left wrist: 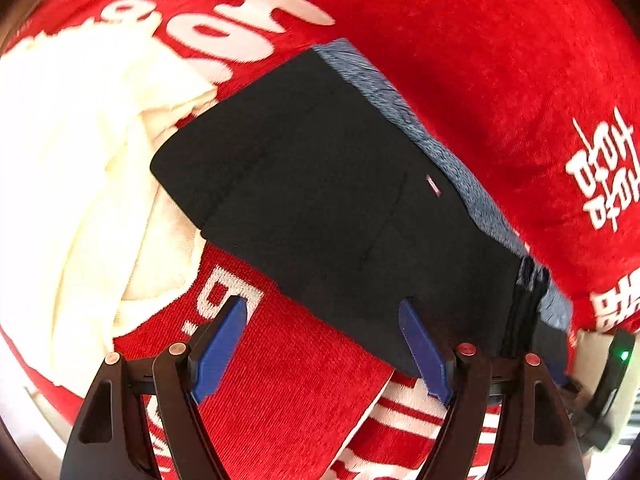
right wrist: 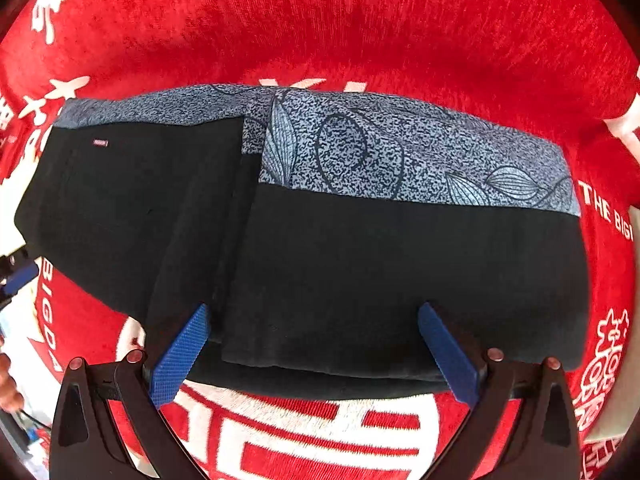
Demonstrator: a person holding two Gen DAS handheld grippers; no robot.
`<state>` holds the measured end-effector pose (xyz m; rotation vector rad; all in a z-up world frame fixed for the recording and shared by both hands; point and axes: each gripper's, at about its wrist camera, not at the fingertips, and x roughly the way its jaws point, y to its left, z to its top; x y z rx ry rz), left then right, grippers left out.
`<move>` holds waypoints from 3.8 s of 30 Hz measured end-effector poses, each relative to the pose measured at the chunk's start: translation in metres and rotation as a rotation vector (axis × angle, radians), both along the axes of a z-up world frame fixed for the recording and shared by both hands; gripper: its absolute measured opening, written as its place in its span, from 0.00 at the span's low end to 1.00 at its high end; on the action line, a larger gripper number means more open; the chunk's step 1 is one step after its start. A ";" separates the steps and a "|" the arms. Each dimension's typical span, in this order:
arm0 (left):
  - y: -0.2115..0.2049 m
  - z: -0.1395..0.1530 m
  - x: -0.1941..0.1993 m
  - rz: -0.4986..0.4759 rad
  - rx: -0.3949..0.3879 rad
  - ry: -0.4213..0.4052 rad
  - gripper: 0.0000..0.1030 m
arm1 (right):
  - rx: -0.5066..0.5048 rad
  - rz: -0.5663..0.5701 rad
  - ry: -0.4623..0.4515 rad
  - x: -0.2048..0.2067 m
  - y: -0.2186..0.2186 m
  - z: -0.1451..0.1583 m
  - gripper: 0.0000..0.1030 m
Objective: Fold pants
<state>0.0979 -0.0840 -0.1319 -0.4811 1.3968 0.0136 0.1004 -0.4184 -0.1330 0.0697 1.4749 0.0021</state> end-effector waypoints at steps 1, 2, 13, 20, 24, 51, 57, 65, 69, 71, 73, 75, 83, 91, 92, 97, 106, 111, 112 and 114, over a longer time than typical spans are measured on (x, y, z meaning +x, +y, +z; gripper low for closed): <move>0.002 -0.002 -0.002 0.009 -0.019 -0.002 0.77 | -0.005 0.007 -0.009 -0.001 0.001 0.000 1.00; 0.004 -0.006 -0.002 0.018 -0.043 -0.002 0.77 | -0.008 0.011 -0.015 -0.002 0.002 -0.001 1.00; -0.003 -0.021 0.009 0.063 -0.163 -0.020 0.77 | 0.043 0.006 -0.055 -0.008 -0.006 -0.001 1.00; -0.008 -0.013 0.017 0.033 -0.146 -0.077 0.77 | 0.064 0.020 -0.084 -0.011 -0.013 0.001 1.00; -0.009 -0.022 0.015 0.046 -0.127 -0.078 0.77 | 0.070 0.027 -0.088 -0.010 -0.015 0.001 1.00; -0.076 0.025 0.020 -0.169 0.402 -0.201 0.17 | 0.317 0.434 0.246 0.154 0.210 0.093 0.99; -0.081 0.024 0.021 -0.183 0.420 -0.192 0.17 | 0.215 0.645 0.411 0.164 0.315 0.066 1.00; -0.088 0.023 0.020 -0.209 0.460 -0.200 0.17 | 0.000 0.771 0.637 0.143 0.362 -0.001 1.00; -0.089 0.022 0.020 -0.221 0.469 -0.196 0.17 | -0.038 0.794 0.620 0.139 0.355 -0.007 0.56; -0.091 0.024 0.020 -0.227 0.482 -0.210 0.17 | 0.016 0.736 0.587 0.145 0.338 0.001 0.20; -0.095 0.030 0.020 -0.245 0.484 -0.226 0.17 | 0.061 0.743 0.516 0.145 0.323 0.015 0.17; -0.104 0.040 0.018 -0.268 0.499 -0.254 0.17 | 0.110 0.718 0.461 0.143 0.305 0.031 0.17; -0.151 0.089 0.005 -0.372 0.533 -0.373 0.17 | 0.364 0.550 0.259 0.139 0.203 0.099 0.17; -0.215 0.132 -0.015 -0.511 0.540 -0.479 0.17 | 0.585 0.389 0.052 0.108 0.083 0.161 0.17; -0.226 0.137 -0.018 -0.534 0.536 -0.486 0.17 | 0.606 0.368 0.032 0.103 0.069 0.165 0.17; -0.281 0.153 -0.038 -0.658 0.525 -0.518 0.17 | 0.707 0.247 -0.079 0.065 -0.017 0.187 0.17; -0.388 0.129 -0.077 -0.935 0.523 -0.510 0.17 | 0.798 -0.012 -0.198 -0.013 -0.159 0.152 0.17; -0.432 0.086 -0.095 -1.059 0.559 -0.417 0.17 | 0.810 -0.176 -0.177 -0.051 -0.221 0.092 0.17; -0.437 0.077 -0.098 -1.078 0.576 -0.405 0.17 | 0.817 -0.211 -0.168 -0.058 -0.231 0.075 0.17; -0.443 0.062 -0.103 -1.109 0.606 -0.391 0.17 | 0.852 -0.276 -0.156 -0.069 -0.244 0.048 0.17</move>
